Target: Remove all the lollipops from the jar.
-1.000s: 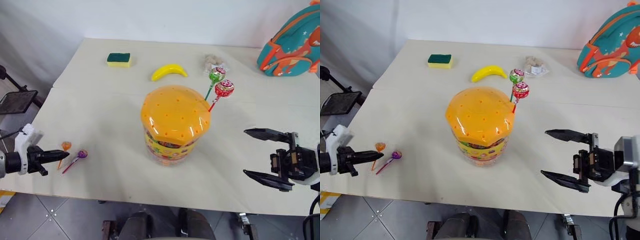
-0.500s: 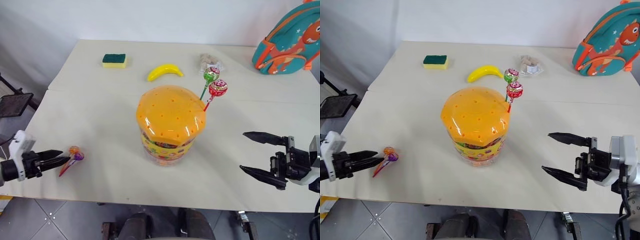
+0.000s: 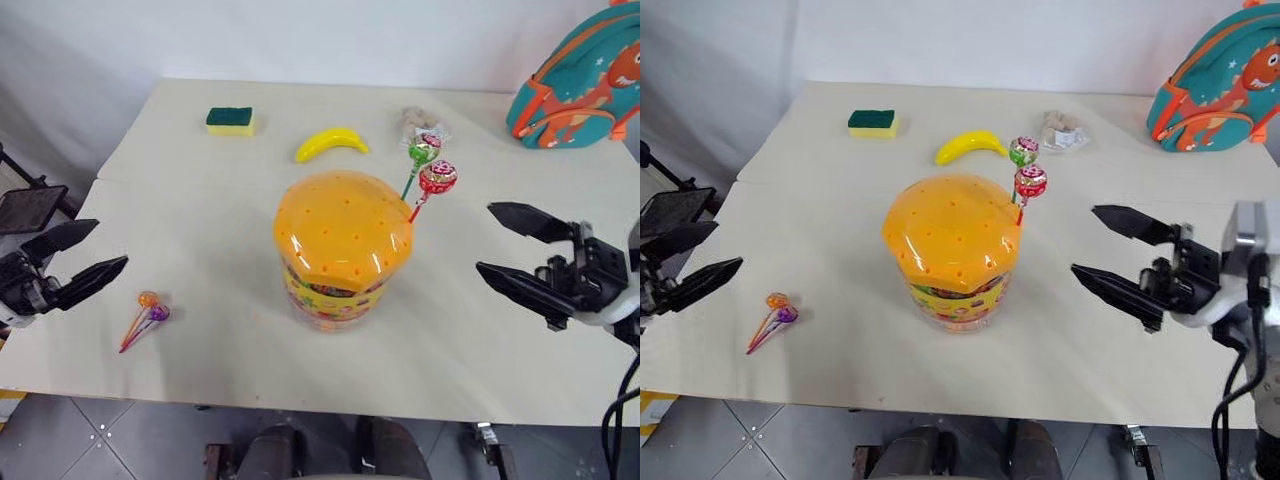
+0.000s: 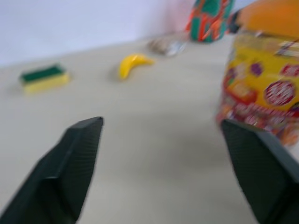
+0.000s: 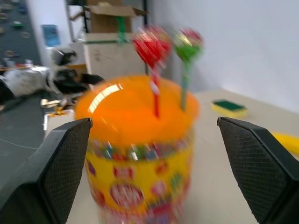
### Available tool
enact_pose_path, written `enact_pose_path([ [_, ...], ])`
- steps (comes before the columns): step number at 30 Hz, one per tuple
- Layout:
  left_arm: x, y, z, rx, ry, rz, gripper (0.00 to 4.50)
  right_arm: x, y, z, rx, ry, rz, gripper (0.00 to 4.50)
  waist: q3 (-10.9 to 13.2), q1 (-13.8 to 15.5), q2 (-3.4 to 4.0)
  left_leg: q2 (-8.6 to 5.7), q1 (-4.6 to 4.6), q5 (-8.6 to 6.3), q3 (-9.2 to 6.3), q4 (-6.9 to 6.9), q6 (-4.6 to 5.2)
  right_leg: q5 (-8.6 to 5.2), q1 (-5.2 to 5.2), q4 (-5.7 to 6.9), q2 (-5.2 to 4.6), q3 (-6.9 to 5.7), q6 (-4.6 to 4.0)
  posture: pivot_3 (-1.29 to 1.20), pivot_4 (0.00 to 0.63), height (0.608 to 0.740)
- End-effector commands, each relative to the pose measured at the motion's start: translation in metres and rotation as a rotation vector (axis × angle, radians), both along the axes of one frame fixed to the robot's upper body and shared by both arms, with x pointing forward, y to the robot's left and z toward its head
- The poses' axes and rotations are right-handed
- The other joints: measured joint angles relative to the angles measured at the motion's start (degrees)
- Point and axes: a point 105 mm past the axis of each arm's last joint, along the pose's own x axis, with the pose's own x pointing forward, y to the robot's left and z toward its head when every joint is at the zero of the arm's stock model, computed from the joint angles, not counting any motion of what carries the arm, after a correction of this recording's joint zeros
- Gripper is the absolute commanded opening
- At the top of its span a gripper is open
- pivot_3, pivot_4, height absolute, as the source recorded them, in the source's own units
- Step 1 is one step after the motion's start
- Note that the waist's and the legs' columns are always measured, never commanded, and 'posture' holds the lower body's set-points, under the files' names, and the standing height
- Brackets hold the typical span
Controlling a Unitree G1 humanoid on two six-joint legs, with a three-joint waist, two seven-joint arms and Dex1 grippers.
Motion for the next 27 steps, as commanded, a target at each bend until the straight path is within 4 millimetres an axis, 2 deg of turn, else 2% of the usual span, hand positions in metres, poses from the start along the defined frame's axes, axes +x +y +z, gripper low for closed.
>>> enact_pose_path([
  [1,-0.008,-0.020,0.014,-0.007,-0.031,-0.097,4.41,-0.004,0.016,0.011,-0.025,-0.045,0.056,4.50,0.0,-0.2,-0.01,0.00,-0.01,0.02,0.00,0.00,0.03,0.00,0.00,0.00,0.01,0.01,0.00,0.00,0.150,0.740],
  [10,-0.015,-0.074,0.023,-0.062,-0.019,-0.336,4.41,0.005,0.043,0.015,-0.089,-0.029,0.116,4.50,0.0,-0.1,-0.01,0.00,-0.02,0.04,0.00,0.02,0.07,0.00,0.02,-0.04,0.07,0.00,0.00,0.00,0.150,0.740],
  [13,-0.015,-0.078,0.020,-0.077,-0.017,-0.337,4.50,0.007,0.045,0.014,-0.103,-0.019,0.113,3.90,0.0,-0.1,-0.01,0.01,-0.02,0.04,-0.01,0.02,0.06,0.00,0.02,-0.04,0.14,-0.01,0.00,0.00,0.150,0.740],
  [19,-0.015,-0.086,0.020,-0.081,-0.026,-0.342,4.50,0.022,0.050,0.015,-0.110,-0.030,0.069,1.96,0.0,-0.5,-0.02,0.02,-0.03,0.05,0.05,0.07,0.08,0.00,0.03,-0.04,0.22,0.01,0.00,0.00,0.150,0.740],
  [24,-0.019,-0.094,0.022,-0.087,-0.029,-0.394,4.50,0.027,0.054,0.021,-0.070,-0.035,0.072,0.22,0.0,-0.8,-0.02,0.04,-0.04,0.05,0.04,0.07,0.07,0.00,0.02,-0.05,0.25,0.01,0.00,0.00,0.150,0.740],
  [25,-0.019,-0.096,0.023,-0.087,-0.031,-0.406,4.50,0.028,0.054,0.022,-0.060,-0.032,0.070,0.05,0.0,-0.8,-0.02,0.04,-0.04,0.05,0.04,0.07,0.07,0.00,0.02,-0.05,0.26,0.01,0.00,0.00,0.150,0.740],
  [27,-0.020,-0.100,0.026,-0.095,-0.039,-0.427,4.50,0.029,0.052,0.024,-0.033,-0.037,0.077,0.05,0.0,-0.8,-0.02,0.04,-0.05,0.05,0.04,0.07,0.07,0.00,0.02,-0.05,0.27,0.01,0.00,0.00,0.150,0.740],
])
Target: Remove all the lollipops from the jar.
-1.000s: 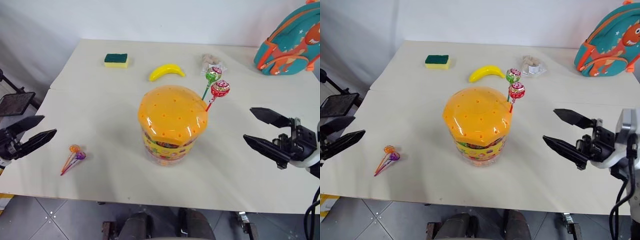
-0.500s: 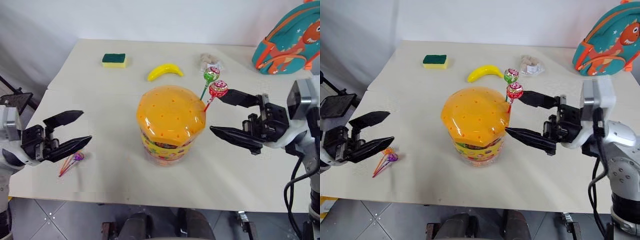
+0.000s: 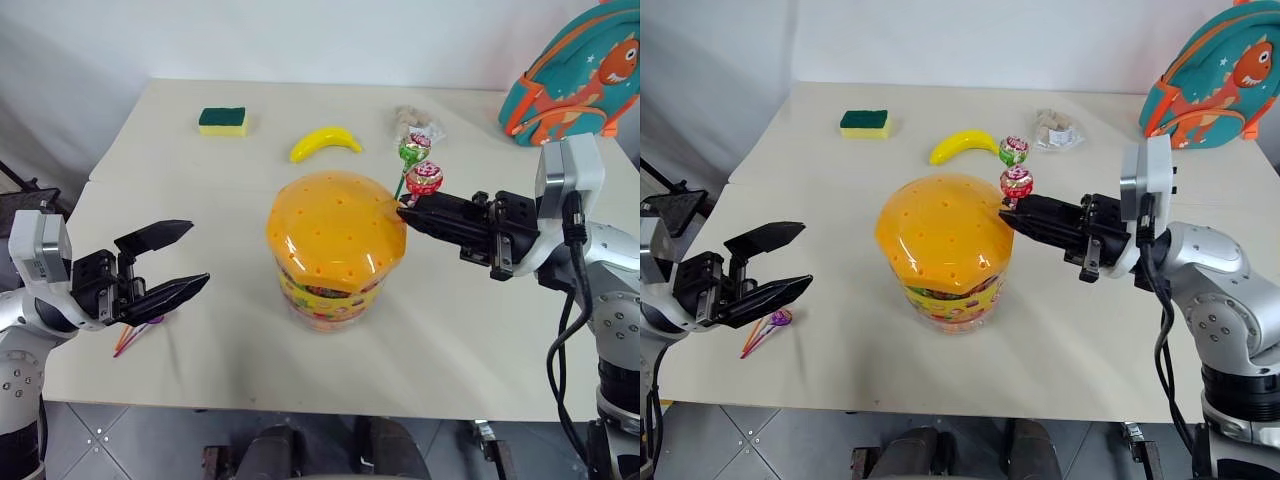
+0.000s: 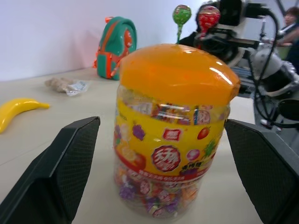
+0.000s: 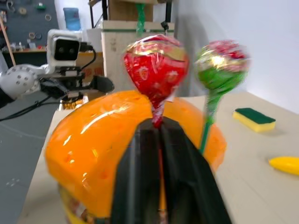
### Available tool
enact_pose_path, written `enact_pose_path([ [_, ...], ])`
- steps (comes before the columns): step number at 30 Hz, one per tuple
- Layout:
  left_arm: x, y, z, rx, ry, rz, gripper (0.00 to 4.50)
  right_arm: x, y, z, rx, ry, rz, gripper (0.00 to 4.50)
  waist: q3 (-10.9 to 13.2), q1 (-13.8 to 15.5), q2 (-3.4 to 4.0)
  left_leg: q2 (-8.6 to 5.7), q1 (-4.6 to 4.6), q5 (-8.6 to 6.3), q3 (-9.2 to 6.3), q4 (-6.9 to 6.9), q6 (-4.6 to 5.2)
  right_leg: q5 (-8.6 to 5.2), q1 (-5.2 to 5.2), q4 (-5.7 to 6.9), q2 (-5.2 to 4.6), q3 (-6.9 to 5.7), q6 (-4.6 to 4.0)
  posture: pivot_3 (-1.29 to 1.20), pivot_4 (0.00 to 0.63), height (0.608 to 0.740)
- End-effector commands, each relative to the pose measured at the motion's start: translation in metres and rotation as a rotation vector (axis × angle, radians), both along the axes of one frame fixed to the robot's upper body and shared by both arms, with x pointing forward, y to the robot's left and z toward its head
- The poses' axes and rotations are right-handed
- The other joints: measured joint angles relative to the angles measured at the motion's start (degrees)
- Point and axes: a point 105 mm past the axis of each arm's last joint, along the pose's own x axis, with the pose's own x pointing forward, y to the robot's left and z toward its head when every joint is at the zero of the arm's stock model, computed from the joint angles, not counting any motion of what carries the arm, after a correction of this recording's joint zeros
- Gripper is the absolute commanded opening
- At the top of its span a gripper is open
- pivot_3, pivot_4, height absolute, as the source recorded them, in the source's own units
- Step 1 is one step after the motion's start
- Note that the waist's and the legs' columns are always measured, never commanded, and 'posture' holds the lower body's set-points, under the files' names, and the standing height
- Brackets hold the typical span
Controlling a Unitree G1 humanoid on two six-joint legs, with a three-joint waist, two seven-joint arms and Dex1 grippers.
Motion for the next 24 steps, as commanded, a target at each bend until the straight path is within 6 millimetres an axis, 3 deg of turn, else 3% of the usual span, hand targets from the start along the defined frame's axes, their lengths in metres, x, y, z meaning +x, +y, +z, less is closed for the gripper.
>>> enact_pose_path([
  [1,-0.005,-0.010,0.011,-0.022,-0.045,-0.057,4.50,-0.003,-0.003,0.014,0.069,-0.040,0.021,0.05,0.0,0.0,0.00,0.00,0.00,0.00,0.00,0.00,0.00,0.00,0.00,0.00,0.01,0.00,0.00,0.00,0.150,0.740],
  [3,-0.004,-0.012,0.014,-0.037,-0.049,-0.065,4.50,-0.006,-0.010,0.026,0.172,-0.042,0.047,0.05,0.0,0.0,0.00,0.00,0.00,0.02,0.01,0.02,0.01,0.00,0.01,0.02,0.02,0.00,0.00,0.00,0.150,0.740],
  [6,0.000,-0.012,0.013,-0.027,-0.043,-0.070,4.50,-0.011,-0.037,0.054,0.319,-0.058,0.041,0.05,0.0,0.0,0.01,0.00,0.00,0.03,0.00,0.03,0.01,0.00,0.00,0.07,0.02,0.01,0.00,0.00,0.150,0.740],
  [9,0.001,-0.010,0.009,0.016,-0.035,-0.070,4.50,-0.002,-0.071,0.059,0.289,0.010,-0.104,0.05,0.0,0.3,0.00,-0.03,-0.02,0.03,-0.02,0.03,0.03,0.00,0.00,0.03,0.04,-0.02,0.00,0.00,0.150,0.740],
  [10,0.002,-0.009,0.007,0.037,-0.035,-0.069,4.50,0.004,-0.084,0.051,0.222,0.060,-0.189,0.05,0.0,0.4,-0.01,-0.03,-0.05,0.03,-0.06,0.03,0.04,0.00,0.01,0.01,0.03,-0.06,0.00,0.00,0.150,0.740],
  [11,0.001,-0.010,0.002,0.077,-0.026,-0.083,4.50,0.016,-0.104,0.025,0.079,0.165,-0.348,0.05,0.0,0.6,-0.03,-0.03,-0.07,0.02,-0.06,0.03,0.05,0.00,0.01,-0.03,0.02,-0.06,0.00,0.00,0.150,0.740],
  [14,0.001,-0.012,-0.009,0.162,-0.021,-0.119,4.50,0.029,-0.147,-0.026,-0.194,0.337,-0.639,0.05,-0.1,1.4,-0.11,-0.04,-0.13,0.00,-0.02,-0.01,0.08,0.00,0.00,-0.11,0.04,-0.14,0.00,0.00,0.150,0.740],
  [15,0.002,-0.016,-0.011,0.171,-0.029,-0.140,4.50,0.038,-0.174,-0.053,-0.344,0.384,-0.844,0.05,-0.1,1.4,-0.08,-0.04,-0.15,-0.01,0.05,0.00,0.09,0.00,0.01,-0.15,0.09,-0.20,0.00,0.00,0.150,0.740],
  [17,0.002,-0.021,-0.014,0.178,-0.032,-0.177,4.50,0.040,-0.207,-0.084,-0.564,0.424,-1.050,0.05,-0.1,1.3,-0.07,-0.12,-0.12,0.04,0.21,0.00,0.17,0.02,0.00,-0.09,0.08,-0.22,0.04,0.00,0.150,0.740],
  [18,0.000,-0.023,-0.015,0.182,-0.026,-0.198,4.50,0.037,-0.213,-0.097,-0.643,0.455,-1.064,0.05,0.0,1.2,-0.05,-0.12,-0.11,0.06,0.26,0.03,0.18,0.04,-0.01,-0.09,0.04,-0.21,0.07,0.00,0.150,0.740],
  [20,-0.001,-0.025,-0.016,0.187,-0.018,-0.223,4.50,0.034,-0.209,-0.111,-0.606,0.517,-1.031,0.05,0.0,0.9,-0.01,-0.10,-0.07,0.12,0.30,0.03,0.15,0.04,-0.03,-0.04,0.01,-0.04,0.07,0.00,0.150,0.740],
  [24,-0.002,-0.027,-0.015,0.203,-0.015,-0.241,4.50,0.024,-0.232,-0.146,-0.718,0.603,-1.105,0.05,0.0,0.8,0.02,0.06,0.00,0.14,0.27,0.03,-0.01,0.01,-0.03,0.01,0.06,0.06,0.00,0.00,0.150,0.740],
])
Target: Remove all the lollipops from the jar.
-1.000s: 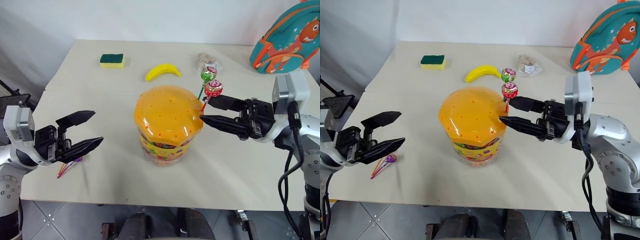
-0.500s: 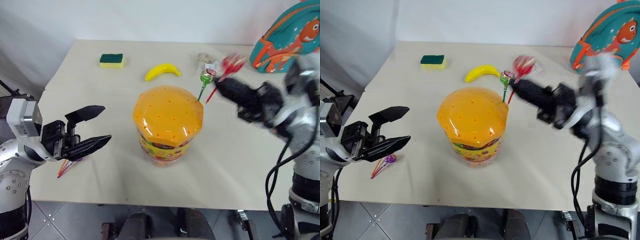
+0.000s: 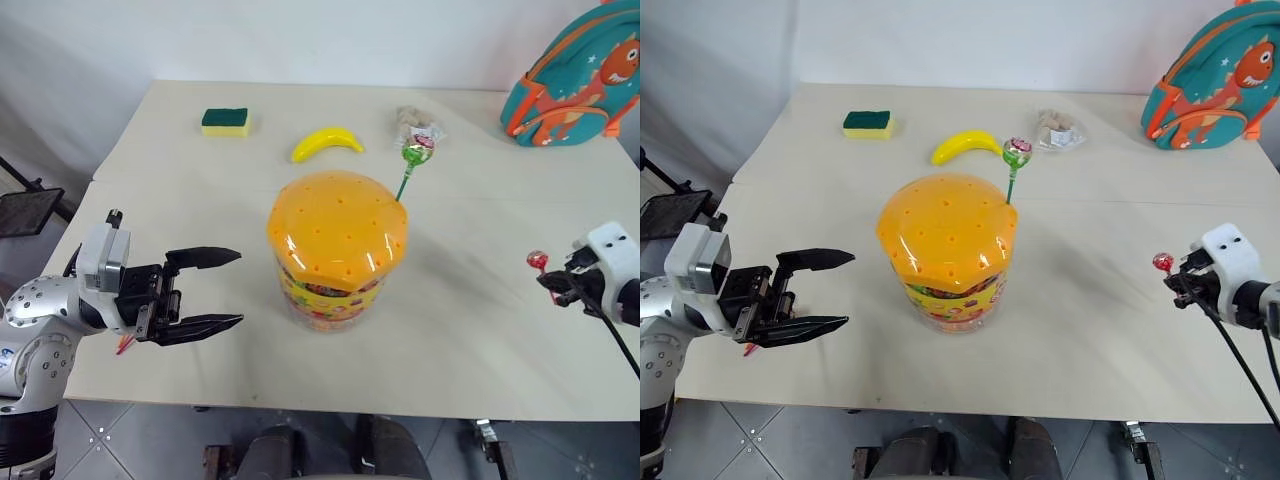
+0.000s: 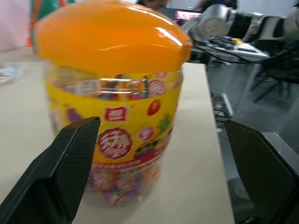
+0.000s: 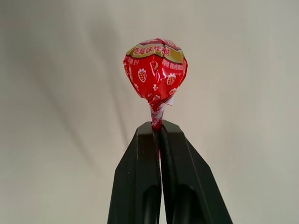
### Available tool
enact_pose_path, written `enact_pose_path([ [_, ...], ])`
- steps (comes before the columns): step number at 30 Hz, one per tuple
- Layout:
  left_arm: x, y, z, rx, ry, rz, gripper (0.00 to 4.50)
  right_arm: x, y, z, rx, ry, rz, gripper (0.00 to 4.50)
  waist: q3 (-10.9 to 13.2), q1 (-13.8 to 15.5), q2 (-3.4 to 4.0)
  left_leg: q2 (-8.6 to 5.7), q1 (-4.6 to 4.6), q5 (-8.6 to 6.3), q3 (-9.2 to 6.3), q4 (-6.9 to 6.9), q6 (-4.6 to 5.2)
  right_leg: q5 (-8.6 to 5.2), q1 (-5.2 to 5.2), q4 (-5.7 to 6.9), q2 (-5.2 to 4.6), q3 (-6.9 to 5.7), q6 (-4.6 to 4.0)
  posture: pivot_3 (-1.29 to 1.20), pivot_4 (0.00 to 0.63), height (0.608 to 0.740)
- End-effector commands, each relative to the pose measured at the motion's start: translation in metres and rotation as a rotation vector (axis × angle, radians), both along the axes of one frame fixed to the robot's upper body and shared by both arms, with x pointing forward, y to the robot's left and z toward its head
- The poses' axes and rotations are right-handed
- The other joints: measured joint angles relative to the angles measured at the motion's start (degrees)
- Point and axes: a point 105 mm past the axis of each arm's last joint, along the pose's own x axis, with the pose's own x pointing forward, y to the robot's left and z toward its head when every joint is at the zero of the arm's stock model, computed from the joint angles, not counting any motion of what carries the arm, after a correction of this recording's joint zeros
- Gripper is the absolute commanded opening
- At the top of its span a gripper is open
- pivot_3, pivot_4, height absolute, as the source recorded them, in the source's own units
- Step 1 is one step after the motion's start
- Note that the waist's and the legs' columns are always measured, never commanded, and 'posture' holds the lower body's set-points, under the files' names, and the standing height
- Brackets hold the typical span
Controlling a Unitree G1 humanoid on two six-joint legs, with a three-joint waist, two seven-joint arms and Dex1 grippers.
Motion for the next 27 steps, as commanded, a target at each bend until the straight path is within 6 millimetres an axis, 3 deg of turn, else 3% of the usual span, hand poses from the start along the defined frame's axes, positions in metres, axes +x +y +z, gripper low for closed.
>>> enact_pose_path([
  [1,-0.003,0.000,0.004,0.022,-0.020,-0.016,4.50,-0.006,-0.019,-0.013,-0.071,0.031,-0.064,0.05,0.0,0.1,0.00,0.02,0.00,-0.01,-0.03,0.00,-0.02,0.00,0.00,0.03,0.02,-0.01,-0.01,0.00,0.150,0.740],
  [3,-0.004,-0.001,0.006,0.021,-0.021,-0.015,4.50,-0.009,-0.029,-0.020,-0.089,0.032,-0.097,0.25,0.0,0.1,0.00,0.01,-0.03,-0.01,-0.03,-0.01,-0.02,0.00,0.00,-0.01,0.04,-0.04,0.00,0.00,0.150,0.740],
  [8,-0.002,0.000,0.008,0.019,-0.016,-0.001,4.50,-0.012,-0.033,-0.026,-0.043,0.018,-0.090,1.71,0.0,0.4,-0.01,-0.02,0.02,0.00,-0.05,0.00,0.00,0.01,0.11,-0.05,0.10,-0.08,0.02,0.00,0.150,0.740],
  [13,0.005,0.005,0.009,0.011,-0.015,0.032,4.50,-0.019,-0.028,-0.013,0.030,-0.071,0.013,3.40,0.0,0.7,0.00,0.00,0.04,-0.01,-0.12,0.00,-0.02,0.01,0.11,-0.04,0.10,-0.07,0.01,0.00,0.150,0.740],
  [16,0.008,0.010,0.009,0.007,-0.011,0.052,4.50,-0.025,-0.010,0.004,0.079,-0.196,0.225,4.40,0.0,0.7,0.02,-0.01,0.03,-0.01,-0.11,-0.01,-0.02,0.01,0.12,-0.05,0.23,-0.11,0.02,0.00,0.150,0.740],
  [22,0.018,0.029,0.022,-0.089,-0.018,0.127,4.50,-0.026,0.022,0.071,0.211,-0.491,0.504,4.46,0.0,0.3,0.03,-0.04,0.12,0.01,-0.06,0.00,0.02,0.02,0.15,0.02,0.25,-0.03,0.04,0.00,0.150,0.740],
  [24,0.022,0.037,0.038,-0.200,-0.026,0.161,4.50,-0.020,0.054,0.094,0.305,-0.577,0.602,4.46,0.0,0.1,0.03,0.01,0.13,0.01,-0.09,0.00,0.01,0.02,0.15,0.02,0.09,-0.01,0.02,0.00,0.150,0.740],
  [27,0.023,0.045,0.046,-0.253,-0.043,0.196,4.50,-0.018,0.103,0.115,0.426,-0.658,0.754,4.46,0.0,-0.5,0.03,0.07,0.13,-0.02,-0.18,0.00,-0.06,0.01,0.14,0.04,0.04,-0.02,-0.02,0.00,0.150,0.740],
])
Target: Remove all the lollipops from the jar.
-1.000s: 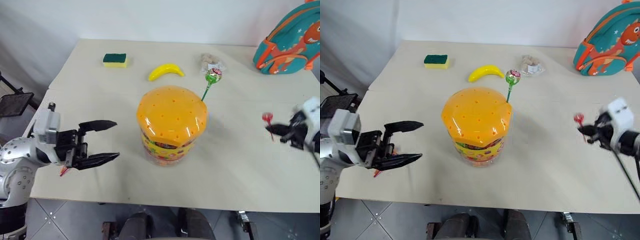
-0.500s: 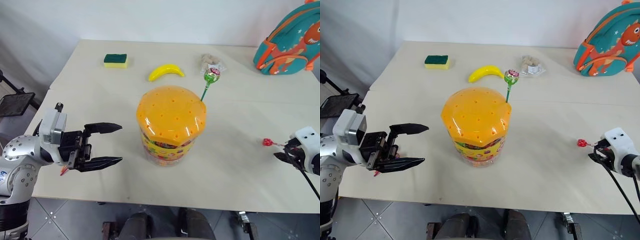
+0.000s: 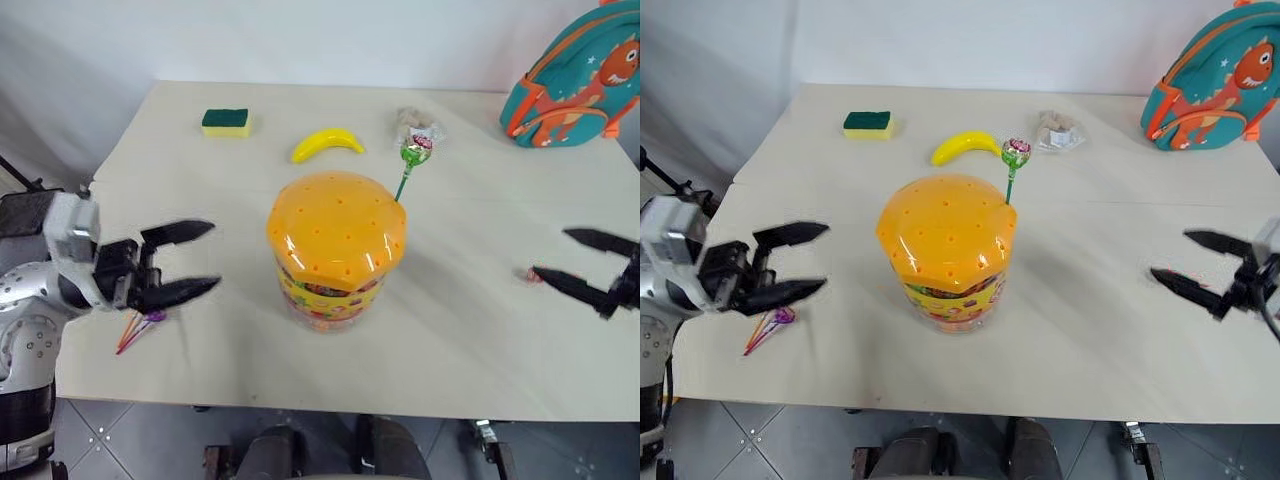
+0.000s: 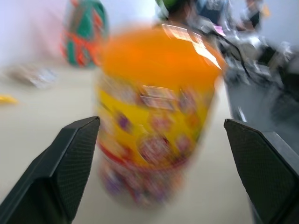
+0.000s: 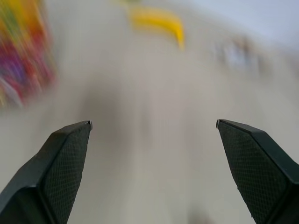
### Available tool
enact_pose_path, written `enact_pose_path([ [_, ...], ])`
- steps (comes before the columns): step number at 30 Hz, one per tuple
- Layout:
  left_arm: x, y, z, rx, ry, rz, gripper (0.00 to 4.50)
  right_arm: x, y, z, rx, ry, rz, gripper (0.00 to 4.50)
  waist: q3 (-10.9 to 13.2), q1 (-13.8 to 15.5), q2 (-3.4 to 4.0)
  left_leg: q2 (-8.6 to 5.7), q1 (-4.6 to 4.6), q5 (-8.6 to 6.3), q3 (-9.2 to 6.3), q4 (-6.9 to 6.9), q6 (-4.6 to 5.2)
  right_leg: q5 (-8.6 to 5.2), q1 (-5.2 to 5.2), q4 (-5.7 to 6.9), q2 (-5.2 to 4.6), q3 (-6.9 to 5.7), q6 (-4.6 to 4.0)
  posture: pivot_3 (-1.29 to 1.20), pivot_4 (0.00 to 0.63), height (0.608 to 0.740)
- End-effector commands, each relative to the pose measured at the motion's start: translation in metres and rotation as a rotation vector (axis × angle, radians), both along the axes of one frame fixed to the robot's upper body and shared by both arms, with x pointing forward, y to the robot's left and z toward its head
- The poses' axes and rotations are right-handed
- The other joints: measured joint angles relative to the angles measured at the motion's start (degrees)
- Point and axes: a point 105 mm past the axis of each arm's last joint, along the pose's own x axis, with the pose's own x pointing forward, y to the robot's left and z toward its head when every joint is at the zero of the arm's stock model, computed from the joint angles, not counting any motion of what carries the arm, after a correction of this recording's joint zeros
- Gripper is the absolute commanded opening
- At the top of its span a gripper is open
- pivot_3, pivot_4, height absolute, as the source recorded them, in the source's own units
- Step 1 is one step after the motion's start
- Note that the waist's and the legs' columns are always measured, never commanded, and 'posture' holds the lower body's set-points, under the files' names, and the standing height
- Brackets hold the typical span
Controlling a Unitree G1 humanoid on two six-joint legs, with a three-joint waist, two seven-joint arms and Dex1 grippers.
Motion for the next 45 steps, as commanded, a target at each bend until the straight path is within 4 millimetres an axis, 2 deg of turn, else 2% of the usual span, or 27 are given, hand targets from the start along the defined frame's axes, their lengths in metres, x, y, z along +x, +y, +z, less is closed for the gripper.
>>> enact_pose_path([
  [1,-0.004,0.011,0.015,-0.070,-0.041,0.035,4.50,-0.005,0.051,0.024,0.085,-0.088,0.181,4.46,0.0,-0.2,0.00,0.00,-0.01,-0.01,-0.03,0.00,-0.03,-0.01,-0.01,0.00,0.00,-0.03,-0.02,0.00,0.150,0.740],
  [5,-0.011,0.018,0.013,-0.095,-0.020,0.046,4.50,-0.007,0.101,0.040,0.183,-0.135,0.327,4.46,0.0,-0.4,0.00,-0.02,-0.10,-0.04,-0.09,-0.01,-0.06,-0.02,-0.06,-0.07,-0.01,-0.12,-0.03,0.00,0.150,0.740],
  [8,-0.013,0.019,0.005,-0.094,-0.027,0.064,4.50,-0.005,0.121,0.040,0.186,-0.126,0.374,4.46,0.0,0.0,-0.01,-0.06,-0.16,-0.03,-0.14,0.00,-0.05,-0.02,-0.06,-0.08,-0.02,-0.20,-0.02,0.00,0.150,0.740],
  [11,-0.017,0.016,-0.003,-0.088,-0.029,0.068,4.50,0.005,0.134,0.045,0.233,-0.119,0.370,4.46,0.0,0.1,-0.02,-0.08,-0.16,-0.03,-0.14,0.01,-0.03,-0.01,-0.05,-0.07,-0.05,-0.22,-0.02,0.00,0.150,0.740],
  [14,-0.018,0.015,-0.006,-0.088,-0.040,0.079,4.50,0.004,0.143,0.048,0.238,-0.114,0.420,4.46,0.0,0.1,-0.02,-0.08,-0.16,-0.02,-0.15,0.02,-0.03,-0.01,-0.06,-0.03,-0.04,-0.22,-0.02,0.00,0.150,0.740],
  [19,-0.022,0.017,-0.011,-0.072,-0.039,0.106,4.50,0.002,0.149,0.049,0.233,-0.104,0.469,3.28,0.0,-0.2,-0.02,-0.10,-0.17,-0.02,-0.13,0.01,-0.02,-0.01,-0.07,-0.04,-0.04,-0.23,-0.02,0.00,0.150,0.740],
  [24,-0.022,0.014,-0.012,-0.077,-0.045,0.109,4.50,0.009,0.146,0.048,0.229,-0.096,0.462,1.43,0.0,-0.4,-0.02,-0.09,-0.16,-0.02,-0.13,0.01,-0.01,-0.01,-0.06,-0.01,-0.04,-0.24,-0.02,0.00,0.150,0.740],
  [27,-0.023,0.009,-0.007,-0.079,-0.058,0.087,4.50,0.009,0.141,0.056,0.275,-0.097,0.480,0.39,0.0,-0.5,-0.02,-0.09,-0.17,-0.02,-0.14,0.01,-0.01,-0.01,-0.07,-0.02,-0.05,-0.23,-0.02,0.00,0.150,0.740],
  [28,-0.022,0.008,-0.005,-0.080,-0.063,0.083,4.50,0.007,0.138,0.061,0.301,-0.103,0.493,0.03,0.0,-0.4,-0.02,-0.09,-0.17,-0.02,-0.13,0.01,-0.01,-0.01,-0.07,-0.03,-0.05,-0.23,-0.02,0.00,0.150,0.740],
  [33,-0.020,0.005,-0.003,-0.075,-0.073,0.067,4.50,0.001,0.119,0.088,0.400,-0.106,0.507,0.03,0.0,-0.4,-0.02,-0.09,-0.17,-0.01,-0.15,0.01,0.00,-0.01,-0.07,-0.02,-0.06,-0.24,-0.02,0.00,0.150,0.740],
  [36,-0.018,0.003,-0.004,-0.048,-0.079,0.050,4.50,0.000,0.091,0.102,0.397,-0.101,0.421,0.03,0.0,-0.3,-0.02,-0.09,-0.20,-0.01,-0.16,0.01,0.00,-0.01,-0.08,-0.04,-0.08,-0.26,-0.02,0.00,0.150,0.740],
  [38,-0.017,0.000,-0.006,-0.010,-0.085,0.040,4.50,0.005,0.066,0.100,0.331,-0.089,0.306,0.03,0.0,-0.1,-0.02,-0.10,-0.23,-0.02,-0.17,0.01,0.02,-0.01,-0.07,-0.08,-0.10,-0.29,-0.02,0.00,0.150,0.740],
  [40,-0.017,-0.003,-0.009,0.029,-0.088,0.026,4.50,0.018,0.040,0.086,0.203,-0.057,0.139,0.03,0.0,-0.2,-0.02,-0.12,-0.26,-0.04,-0.16,0.01,0.04,-0.01,-0.07,-0.12,-0.08,-0.31,-0.01,0.00,0.150,0.740],
  [42,-0.018,-0.007,-0.019,0.095,-0.073,-0.007,4.50,0.040,-0.003,0.050,-0.113,0.006,-0.155,0.03,0.0,-0.1,-0.04,-0.12,-0.26,-0.04,-0.12,0.01,0.05,-0.01,-0.07,-0.13,-0.07,-0.32,-0.01,0.00,0.150,0.740],
  [43,-0.018,-0.008,-0.022,0.118,-0.067,-0.021,4.50,0.043,-0.019,0.037,-0.237,0.030,-0.238,0.03,0.0,-0.1,-0.04,-0.14,-0.26,-0.04,-0.10,0.01,0.05,-0.01,-0.07,-0.13,-0.07,-0.33,-0.01,0.00,0.150,0.740],
  [45,-0.019,-0.012,-0.030,0.167,-0.062,-0.050,4.50,0.049,-0.042,0.020,-0.318,0.090,-0.365,0.03,0.0,-0.4,-0.04,-0.16,-0.24,-0.03,0.04,0.00,0.07,-0.01,-0.09,-0.12,-0.04,-0.32,0.00,0.00,0.150,0.740],
])
